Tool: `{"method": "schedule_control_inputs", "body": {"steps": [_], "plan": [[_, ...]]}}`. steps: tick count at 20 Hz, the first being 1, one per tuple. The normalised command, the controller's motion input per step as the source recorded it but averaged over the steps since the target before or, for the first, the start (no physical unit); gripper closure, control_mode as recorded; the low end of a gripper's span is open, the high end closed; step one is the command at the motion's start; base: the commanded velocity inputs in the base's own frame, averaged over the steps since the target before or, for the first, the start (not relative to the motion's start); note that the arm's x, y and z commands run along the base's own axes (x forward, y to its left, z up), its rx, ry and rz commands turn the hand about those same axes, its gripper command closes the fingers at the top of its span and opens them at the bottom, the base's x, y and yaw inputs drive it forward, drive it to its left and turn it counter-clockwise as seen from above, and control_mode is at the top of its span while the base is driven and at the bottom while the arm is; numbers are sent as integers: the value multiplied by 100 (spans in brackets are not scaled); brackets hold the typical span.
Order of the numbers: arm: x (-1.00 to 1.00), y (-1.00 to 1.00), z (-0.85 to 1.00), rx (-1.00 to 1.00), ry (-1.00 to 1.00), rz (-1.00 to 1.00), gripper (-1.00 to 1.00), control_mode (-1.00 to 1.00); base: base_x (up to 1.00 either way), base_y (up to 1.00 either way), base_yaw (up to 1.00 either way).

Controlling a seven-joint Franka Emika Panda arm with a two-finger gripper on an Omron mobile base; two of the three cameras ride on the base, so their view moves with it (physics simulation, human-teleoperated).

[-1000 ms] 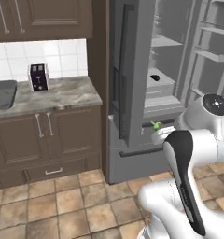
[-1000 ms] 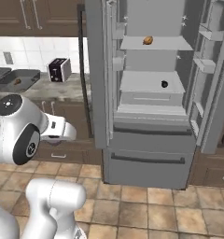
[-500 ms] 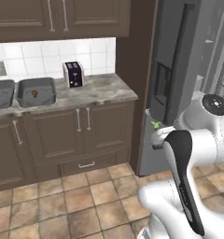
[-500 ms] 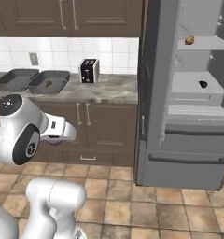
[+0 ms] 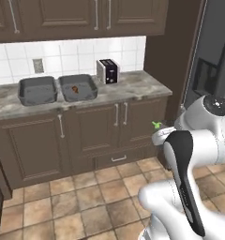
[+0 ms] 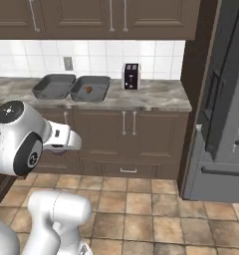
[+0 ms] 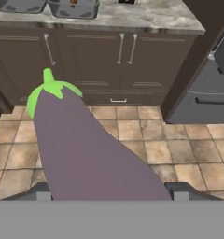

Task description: Place one eggplant and one chicken drumstick in each tupperware on the nearby counter, to pack two identical lunches.

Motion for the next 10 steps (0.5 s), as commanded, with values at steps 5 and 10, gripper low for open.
{"method": "schedule_control_inputs", "body": {"steps": [5, 10], "plan": [[0, 0, 0, 0, 0, 0, 100, 100, 39, 100, 0], [0, 0, 0, 0, 0, 0, 100, 100, 93, 63, -6]]}}
